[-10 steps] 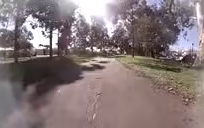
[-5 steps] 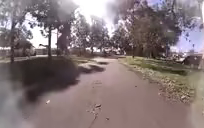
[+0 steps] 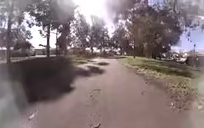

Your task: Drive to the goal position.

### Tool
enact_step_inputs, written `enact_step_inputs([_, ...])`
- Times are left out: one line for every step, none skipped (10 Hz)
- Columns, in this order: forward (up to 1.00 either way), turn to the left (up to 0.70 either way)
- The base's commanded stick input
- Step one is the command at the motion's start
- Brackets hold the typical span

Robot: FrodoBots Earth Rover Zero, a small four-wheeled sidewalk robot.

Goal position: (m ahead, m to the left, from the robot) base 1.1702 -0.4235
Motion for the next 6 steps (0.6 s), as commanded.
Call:
enact_step_inputs([0.7, 0.0])
enact_step_inputs([0.7, 0.0])
enact_step_inputs([0.7, 0.0])
enact_step_inputs([0.7, 0.0])
enact_step_inputs([0.7, 0.0])
enact_step_inputs([0.7, 0.0])
